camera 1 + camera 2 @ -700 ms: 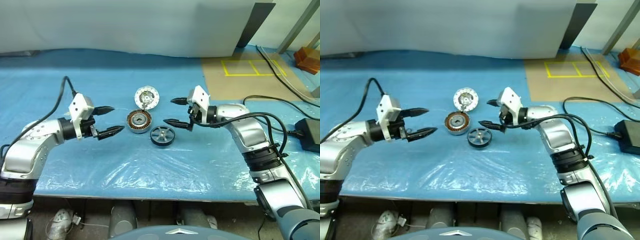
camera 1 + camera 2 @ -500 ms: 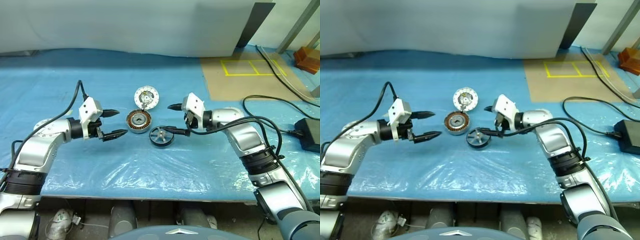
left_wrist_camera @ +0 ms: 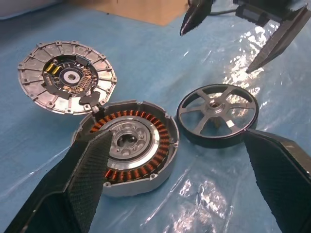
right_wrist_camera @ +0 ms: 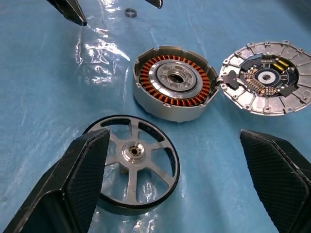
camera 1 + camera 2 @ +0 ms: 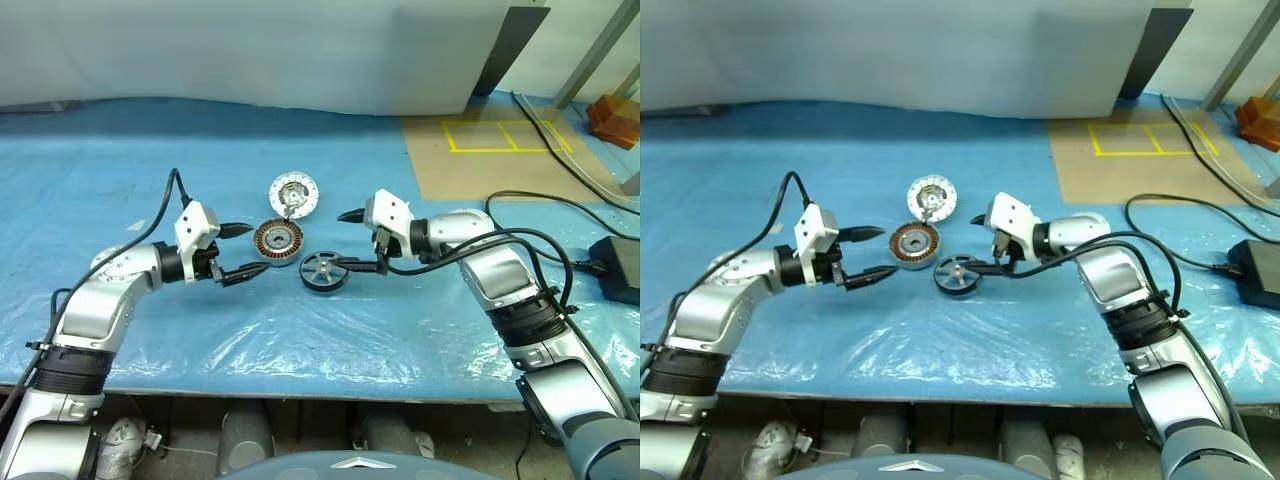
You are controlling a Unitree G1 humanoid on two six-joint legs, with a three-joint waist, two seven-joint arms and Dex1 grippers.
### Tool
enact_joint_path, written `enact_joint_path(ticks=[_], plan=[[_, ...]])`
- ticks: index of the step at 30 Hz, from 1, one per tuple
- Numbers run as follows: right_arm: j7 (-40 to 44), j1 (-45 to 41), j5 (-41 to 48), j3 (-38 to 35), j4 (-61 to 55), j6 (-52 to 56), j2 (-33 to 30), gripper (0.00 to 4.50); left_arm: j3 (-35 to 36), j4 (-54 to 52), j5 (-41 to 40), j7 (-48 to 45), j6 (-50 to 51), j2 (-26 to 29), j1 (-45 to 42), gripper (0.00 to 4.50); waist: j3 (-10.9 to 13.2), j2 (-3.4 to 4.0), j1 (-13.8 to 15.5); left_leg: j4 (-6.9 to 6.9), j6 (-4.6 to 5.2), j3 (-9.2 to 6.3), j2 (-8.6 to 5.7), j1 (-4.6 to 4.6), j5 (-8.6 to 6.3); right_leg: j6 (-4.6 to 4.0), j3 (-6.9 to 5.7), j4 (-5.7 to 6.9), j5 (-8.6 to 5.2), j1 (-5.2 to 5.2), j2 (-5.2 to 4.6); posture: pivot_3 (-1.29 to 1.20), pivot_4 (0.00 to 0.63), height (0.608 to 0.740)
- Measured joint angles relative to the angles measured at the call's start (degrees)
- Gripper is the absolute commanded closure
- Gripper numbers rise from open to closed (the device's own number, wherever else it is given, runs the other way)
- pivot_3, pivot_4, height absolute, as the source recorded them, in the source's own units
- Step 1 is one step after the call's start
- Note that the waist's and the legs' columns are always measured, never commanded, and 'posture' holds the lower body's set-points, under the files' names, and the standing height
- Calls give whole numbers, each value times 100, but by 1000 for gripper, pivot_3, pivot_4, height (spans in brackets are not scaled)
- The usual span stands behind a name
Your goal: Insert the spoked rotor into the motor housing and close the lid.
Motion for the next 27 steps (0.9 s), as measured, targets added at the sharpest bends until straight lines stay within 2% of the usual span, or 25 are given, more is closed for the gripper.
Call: enact_joint_path(ticks=[6,12,17,21,27], plan=[[273,44,163,-57,-184,129,-244,18,2,-143,-17,83,73,-14,240,0,1,-2,-3,17,1,0,3,6,0,-5,1,23,-3,-2,0,0,150,740],[348,-411,165,-62,-5,95,-95,18,13,-113,-1,179,62,-25,91,0,1,-2,-25,25,10,1,4,7,5,-27,2,32,-16,-2,-1,0,150,740],[410,-978,126,72,565,-138,415,18,138,9,23,370,78,-26,-83,0,1,-2,-59,24,11,2,3,3,6,-13,0,34,-7,-8,0,0,150,740],[345,-1814,-125,369,1359,-370,1104,18,203,124,91,504,81,-9,-114,0,2,-2,-78,20,11,1,7,1,6,-18,-2,39,-9,-13,2,0,150,740],[466,-2420,-568,849,2629,-955,1844,18,325,71,122,709,97,-9,186,0,5,-8,-32,20,12,-4,11,-27,6,-23,-10,31,-12,-18,-5,0,150,740]])
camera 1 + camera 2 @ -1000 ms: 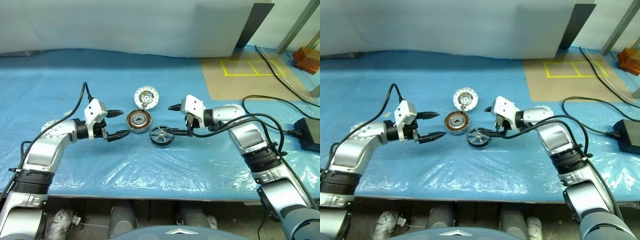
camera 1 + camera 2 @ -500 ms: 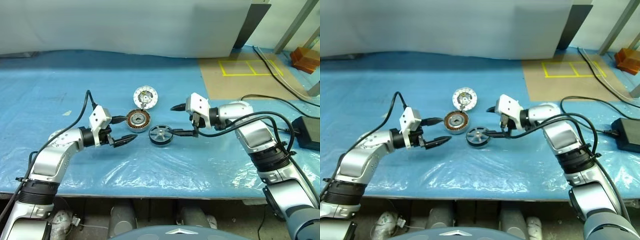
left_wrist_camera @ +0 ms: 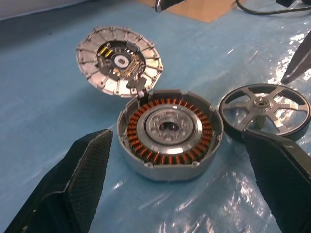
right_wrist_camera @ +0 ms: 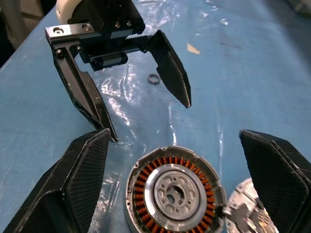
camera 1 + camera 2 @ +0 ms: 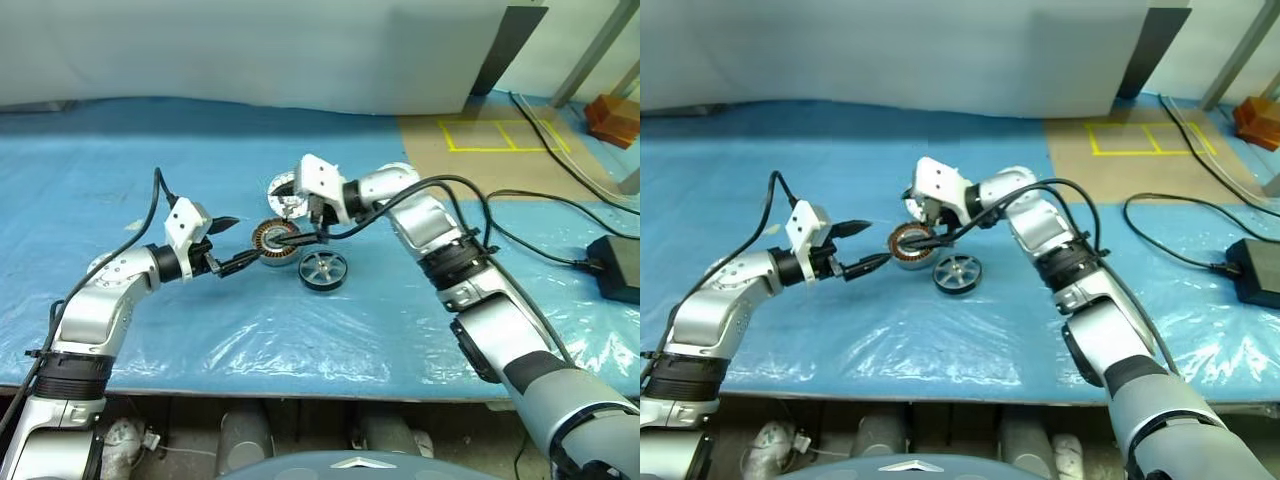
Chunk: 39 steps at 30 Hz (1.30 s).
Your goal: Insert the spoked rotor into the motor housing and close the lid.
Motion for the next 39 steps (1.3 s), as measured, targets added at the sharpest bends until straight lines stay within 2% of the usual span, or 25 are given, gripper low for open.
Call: enact_joint_path(ticks=[9,18,29,39], plan=[[169,-651,-568,173,2023,-912,524,18,310,-619,-148,123,45,7,720,0,12,-19,-19,8,0,-3,5,-4,0,-3,-3,9,-2,-6,-2,0,150,740],[229,-753,-1127,289,3130,-1368,832,18,387,-712,-150,314,44,-13,816,0,12,-19,-22,9,1,-2,7,-9,0,-30,-4,12,-17,-12,-2,0,150,740],[52,-852,-1391,227,3509,-1698,937,18,386,-920,-152,444,47,-93,1041,0,12,-19,-11,11,2,-2,7,-7,0,-33,-5,16,-19,-12,-3,0,150,740],[730,-648,-1398,226,2935,-1618,611,18,373,-974,-158,520,46,-159,1137,0,12,-19,-2,17,5,-2,9,-9,0,-33,-6,19,-19,-12,-3,0,150,740]])
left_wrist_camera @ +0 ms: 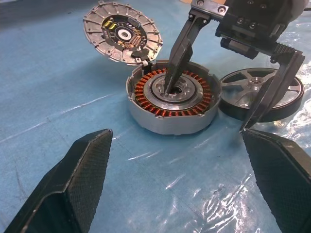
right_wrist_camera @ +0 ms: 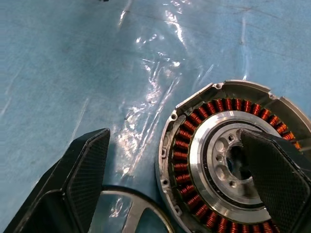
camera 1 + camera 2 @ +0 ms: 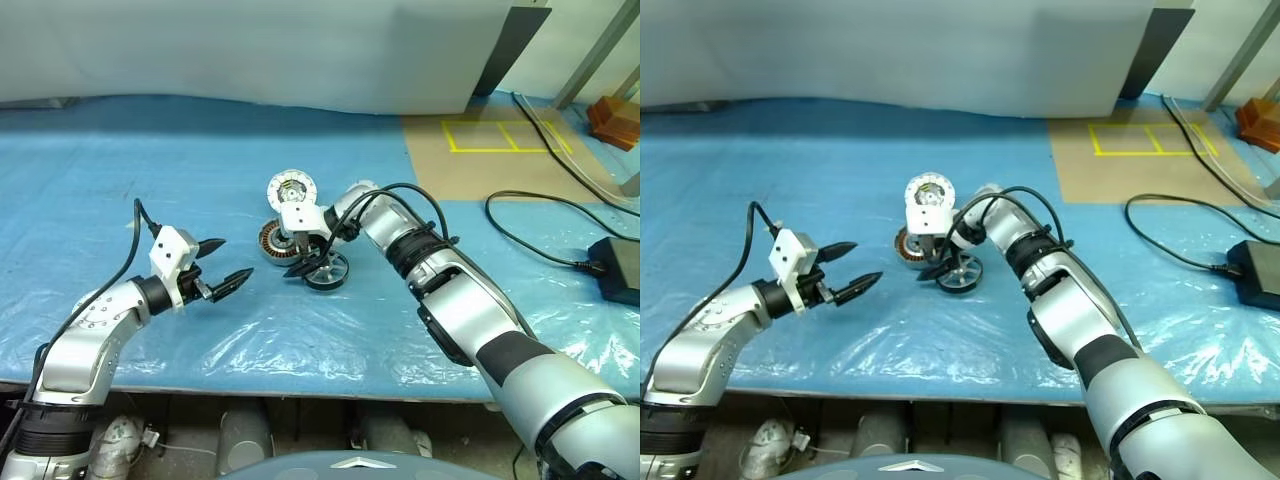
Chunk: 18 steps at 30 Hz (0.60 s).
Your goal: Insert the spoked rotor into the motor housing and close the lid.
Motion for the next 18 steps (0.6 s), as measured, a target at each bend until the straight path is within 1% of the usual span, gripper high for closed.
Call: enact_joint_path(ticks=[9,14,18], plan=[[9,18,28,-39,-92,189,-5,18,-69,8,20,27,-2,-91,-62,0,0,0,1,6,2,0,0,-1,0,-1,0,4,0,0,-1,0,150,740],[329,24,164,-273,-313,595,-274,18,-78,-4,21,36,-1,-105,0,0,0,0,-1,5,3,0,1,-4,1,-1,0,1,0,-1,1,0,150,740],[348,47,187,-338,-408,690,-327,18,-120,-6,30,37,-1,-124,15,0,0,0,-28,5,2,1,4,-3,1,-1,1,2,0,-4,5,0,150,740]])
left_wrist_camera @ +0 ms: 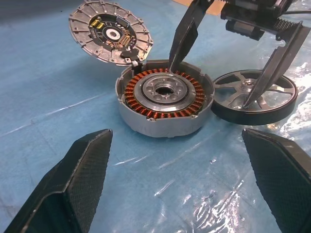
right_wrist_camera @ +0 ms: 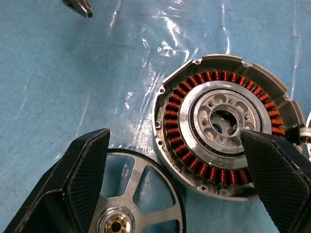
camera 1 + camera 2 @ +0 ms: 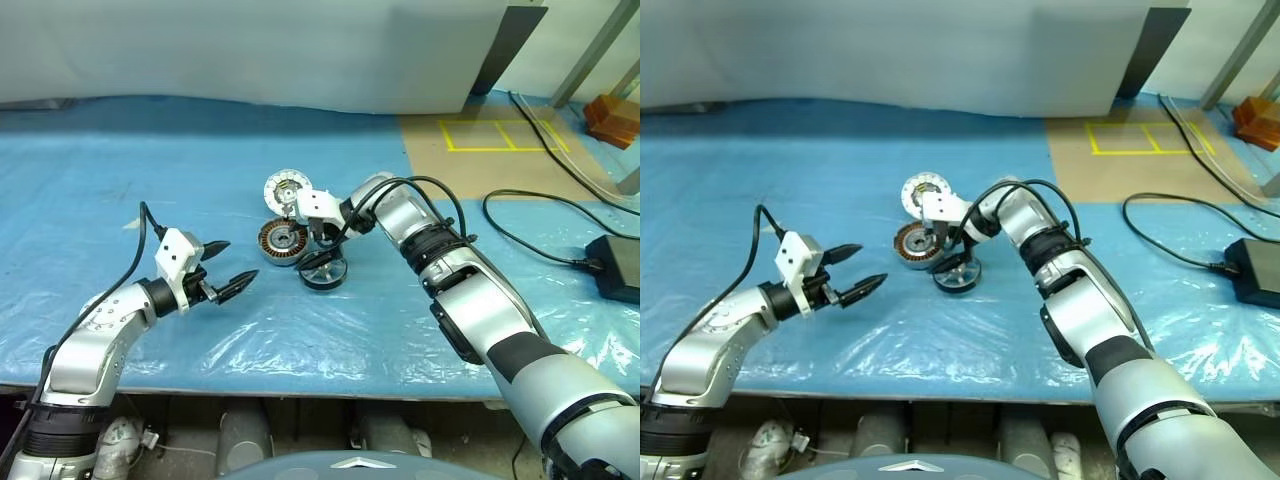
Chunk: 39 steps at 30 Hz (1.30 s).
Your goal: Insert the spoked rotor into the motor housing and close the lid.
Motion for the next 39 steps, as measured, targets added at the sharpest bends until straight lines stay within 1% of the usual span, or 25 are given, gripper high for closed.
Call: enact_joint_path(ticks=[7,13,17,24,31,36,39], plan=[[-252,137,-97,4,62,-39,154,18,-92,2,25,-2,1,-27,-31,0,0,0,-1,0,0,1,0,3,0,-1,1,2,0,0,0,0,150,740],[-189,142,-97,9,-38,13,292,18,-129,2,26,-1,7,-39,-39,0,0,1,-1,-1,0,1,1,-1,0,-1,0,1,0,-4,1,0,150,740],[-362,125,-155,16,124,-133,319,18,-136,2,27,3,32,-40,-67,0,0,1,11,-1,0,1,0,-2,0,-2,0,1,-1,-4,-1,0,150,740],[-335,90,-175,11,206,-196,331,18,-136,2,30,9,34,-55,-67,0,0,1,9,-1,0,1,0,-2,0,-2,0,2,0,-4,0,0,150,740],[-632,22,-287,33,474,-269,608,18,-166,1,37,46,34,-99,-68,0,1,2,5,0,-1,1,0,1,-1,-2,1,4,-1,-4,0,0,150,740],[-697,-159,-412,137,685,-316,678,18,-255,0,57,69,34,-178,-64,0,1,3,-3,0,-1,1,0,3,-1,-3,1,5,-1,-3,0,0,150,740],[-690,-255,-572,295,754,-438,647,626,-339,1,65,92,33,-228,-65,0,1,3,-2,0,-1,1,0,5,-1,-3,1,5,-1,-1,-1,0,150,740]])
